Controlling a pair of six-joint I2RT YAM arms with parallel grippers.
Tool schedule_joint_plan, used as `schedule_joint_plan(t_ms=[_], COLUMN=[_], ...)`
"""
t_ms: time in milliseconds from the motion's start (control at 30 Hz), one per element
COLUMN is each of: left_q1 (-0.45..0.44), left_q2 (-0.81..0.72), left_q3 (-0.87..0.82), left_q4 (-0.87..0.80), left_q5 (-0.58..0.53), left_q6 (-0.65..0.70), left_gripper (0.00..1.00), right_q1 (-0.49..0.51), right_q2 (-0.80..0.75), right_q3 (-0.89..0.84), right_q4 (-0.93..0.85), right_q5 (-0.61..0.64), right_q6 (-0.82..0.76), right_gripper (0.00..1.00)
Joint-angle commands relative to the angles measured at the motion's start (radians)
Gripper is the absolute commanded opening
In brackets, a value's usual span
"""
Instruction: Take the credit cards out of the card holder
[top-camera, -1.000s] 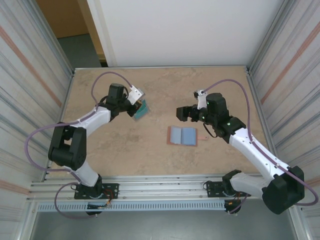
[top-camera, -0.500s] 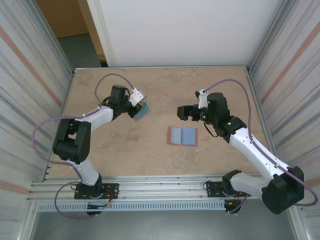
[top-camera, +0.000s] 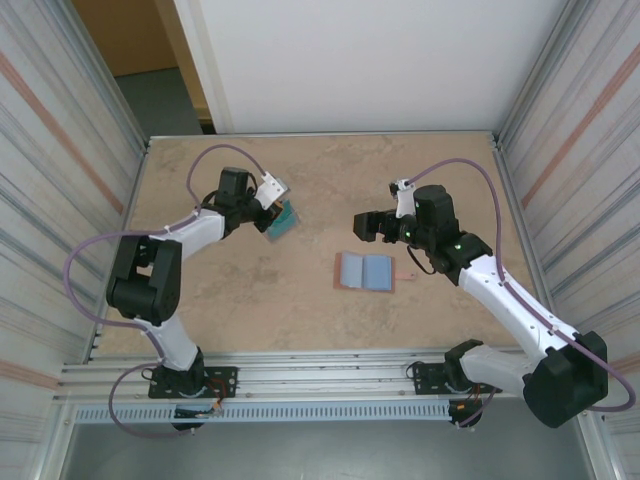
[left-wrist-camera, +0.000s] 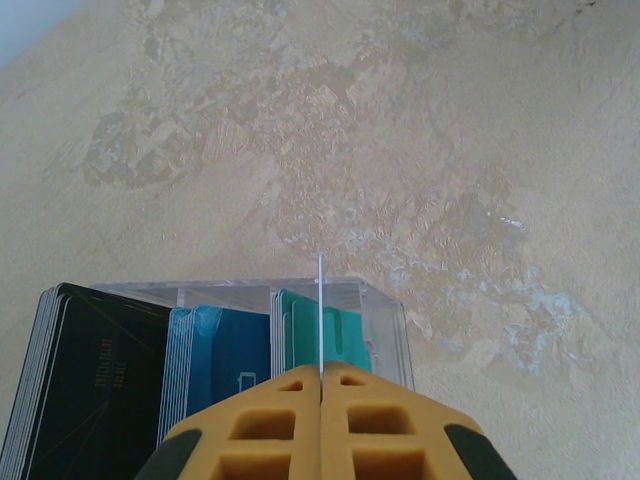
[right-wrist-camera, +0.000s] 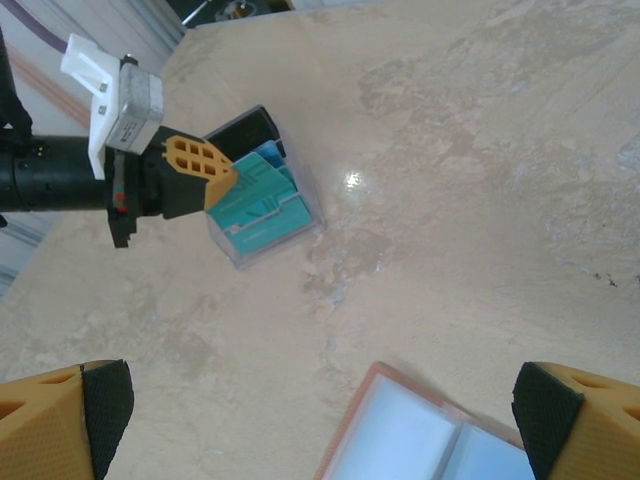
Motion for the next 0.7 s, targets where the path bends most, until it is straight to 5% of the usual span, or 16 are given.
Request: schedule_joint_plan(t_ms=[0,667], left_q1=[0.007,0.007], left_q2=[0.019,0.068], left_q3=[0.032,0.064], left_q4=[-0.013,-0.074], left_q5=[0.021,0.035], left_q6=[0.022,0.023], left_gripper=[0.0,0.0], right_q1=[-0.007,-0.009], right_q2=[0.006,-0.006], right_q3=[0.003,-0.003], right_q4=[-0.009,-0.012], right_q5=[-0.008,-0.002], right_q6=[0.023,0.021], right_gripper=[0.99,0.99])
